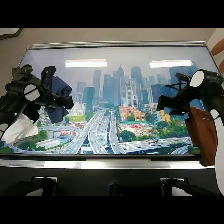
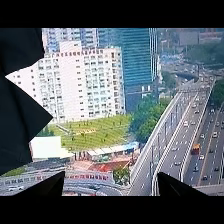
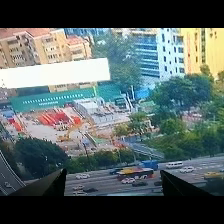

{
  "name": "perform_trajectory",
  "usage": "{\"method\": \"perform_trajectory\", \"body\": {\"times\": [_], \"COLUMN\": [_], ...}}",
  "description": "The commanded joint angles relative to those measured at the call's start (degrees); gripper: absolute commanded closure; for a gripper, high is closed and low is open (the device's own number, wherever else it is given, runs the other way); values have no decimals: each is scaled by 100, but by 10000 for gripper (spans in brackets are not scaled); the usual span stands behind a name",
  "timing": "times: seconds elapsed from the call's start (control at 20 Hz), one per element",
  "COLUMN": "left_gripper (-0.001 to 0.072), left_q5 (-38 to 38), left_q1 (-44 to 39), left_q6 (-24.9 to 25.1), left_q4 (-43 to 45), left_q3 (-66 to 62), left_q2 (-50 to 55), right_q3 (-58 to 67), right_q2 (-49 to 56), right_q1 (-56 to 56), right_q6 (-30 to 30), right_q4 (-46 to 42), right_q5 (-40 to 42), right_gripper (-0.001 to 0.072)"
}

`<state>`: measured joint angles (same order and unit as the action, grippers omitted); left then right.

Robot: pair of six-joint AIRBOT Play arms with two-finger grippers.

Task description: Fold the shirts.

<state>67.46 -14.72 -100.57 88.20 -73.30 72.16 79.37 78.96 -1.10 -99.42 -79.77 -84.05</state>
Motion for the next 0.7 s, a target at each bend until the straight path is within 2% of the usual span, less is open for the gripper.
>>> {"method": "perform_trajectory", "body": {"times": [0.0, 0.5, 0.65], "left_gripper": [-12, -12, -12], "left_q5": [-4, -2, -275], "left_q1": [0, 0, 0], "left_q6": [2, 2, 0], "left_q4": [2, 2, -2], "left_q3": [2, 2, 2], "left_q2": [-2, -2, 33], "right_q3": [-2, -2, -2], "right_q2": [2, 2, 2], "right_q1": [4, 4, 4], "right_q6": [0, 0, -2], "right_q4": [2, 2, 63], "right_q5": [-2, 0, 352], "right_gripper": [35, 35, 35]}}
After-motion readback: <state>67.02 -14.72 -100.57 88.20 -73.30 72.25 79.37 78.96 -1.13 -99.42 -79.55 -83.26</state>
